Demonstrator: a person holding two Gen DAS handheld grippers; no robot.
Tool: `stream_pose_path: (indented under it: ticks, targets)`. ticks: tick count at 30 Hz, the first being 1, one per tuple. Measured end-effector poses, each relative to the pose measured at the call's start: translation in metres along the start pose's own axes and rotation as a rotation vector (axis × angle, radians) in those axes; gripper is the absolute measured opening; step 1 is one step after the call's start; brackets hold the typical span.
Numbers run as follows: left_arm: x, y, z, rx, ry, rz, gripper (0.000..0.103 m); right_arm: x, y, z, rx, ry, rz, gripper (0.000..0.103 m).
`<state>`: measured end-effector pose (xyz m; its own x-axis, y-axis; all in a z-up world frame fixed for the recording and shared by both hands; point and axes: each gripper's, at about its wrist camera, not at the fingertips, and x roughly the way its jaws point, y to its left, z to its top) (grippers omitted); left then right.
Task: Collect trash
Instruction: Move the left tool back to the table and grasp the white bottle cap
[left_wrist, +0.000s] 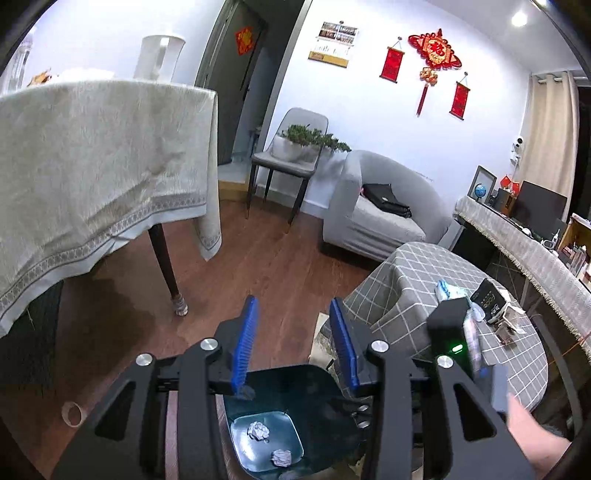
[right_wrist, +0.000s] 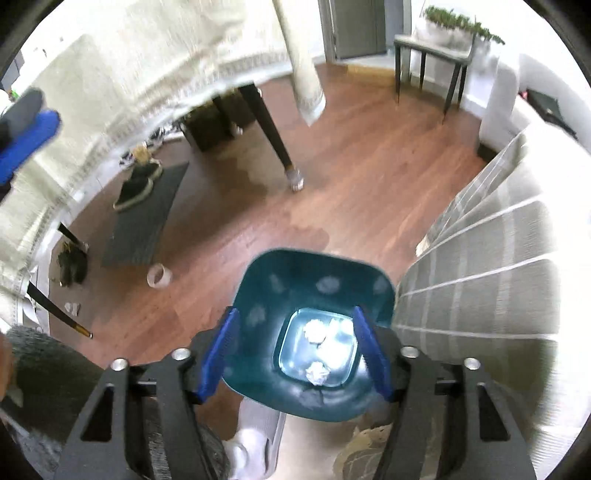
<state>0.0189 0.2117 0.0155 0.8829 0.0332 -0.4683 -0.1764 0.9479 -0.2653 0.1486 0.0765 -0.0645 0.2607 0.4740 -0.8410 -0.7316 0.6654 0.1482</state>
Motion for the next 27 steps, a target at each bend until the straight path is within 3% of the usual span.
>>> stream_pose_path:
  ticks: [6, 8, 25, 27]
  targets:
    - [0.004, -0.009, 0.003, -0.019, 0.001, -0.015, 0.049, -0.042, -0.009, 0.009, 0.007, -0.116, -0.006, 0.054]
    - [0.006, -0.013, 0.003, -0.023, 0.001, -0.02, 0.056, -0.056, -0.015, 0.008, 0.011, -0.147, -0.021, 0.053]
    - [0.04, -0.084, -0.008, 0.039, 0.048, -0.087, 0.07, -0.137, -0.086, -0.039, 0.125, -0.253, -0.171, 0.053]
    - [0.046, -0.094, -0.011, 0.051, 0.06, -0.102, 0.073, -0.147, -0.095, -0.048, 0.142, -0.268, -0.192, 0.056]
